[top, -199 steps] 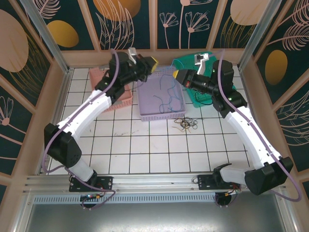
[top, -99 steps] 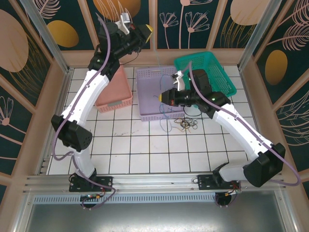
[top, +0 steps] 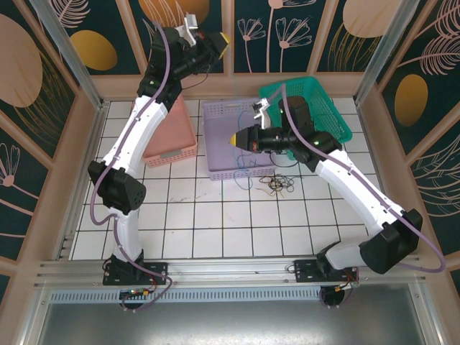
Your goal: Untangle the cables
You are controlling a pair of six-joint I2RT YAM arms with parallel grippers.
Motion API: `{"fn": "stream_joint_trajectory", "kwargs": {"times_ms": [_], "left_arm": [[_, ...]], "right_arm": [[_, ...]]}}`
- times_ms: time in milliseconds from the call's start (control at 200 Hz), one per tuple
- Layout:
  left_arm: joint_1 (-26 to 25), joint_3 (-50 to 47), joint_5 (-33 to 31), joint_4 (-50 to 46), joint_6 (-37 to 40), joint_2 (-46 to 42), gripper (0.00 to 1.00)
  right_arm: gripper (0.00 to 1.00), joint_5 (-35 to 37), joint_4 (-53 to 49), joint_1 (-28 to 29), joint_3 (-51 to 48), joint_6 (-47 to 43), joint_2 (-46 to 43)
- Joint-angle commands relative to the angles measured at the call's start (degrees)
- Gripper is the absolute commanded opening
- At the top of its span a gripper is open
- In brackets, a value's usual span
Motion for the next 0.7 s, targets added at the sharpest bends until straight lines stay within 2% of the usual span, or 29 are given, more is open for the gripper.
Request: {"fn": "stream_joint_trajectory", "kwargs": {"times_ms": [0, 215, 355, 576, 696], "left_arm": [[1.1, 1.8, -1.4, 4.1, 1.6, 0.7, 0.0], [1.6, 2.9, -3.3, 6.6, 1.5, 2.2, 0.0], [2.1, 4.2, -3.6, 7.9, 1.8, 4.8, 0.0], [2.7, 4.3, -2.6, 10.3, 1.7, 9.8, 0.0], [2.8, 4.2, -2.8, 7.6, 4.8, 12.5, 0.0]], "right_arm": [[0.0, -2.8, 1.4, -1.9, 4.9, 3.4, 2.3], [0.0, -1.1, 1.1, -7.0, 14.0, 1.5, 10.3], [0.0, 2.8, -2.3, -8.8, 19.2, -1.8, 16.3], [0.0, 10.4, -4.5, -9.9, 20.3, -3.2, 20.7], [0.0, 15.0, -6.1, -9.8, 16.9, -2.6, 21.7]]}}
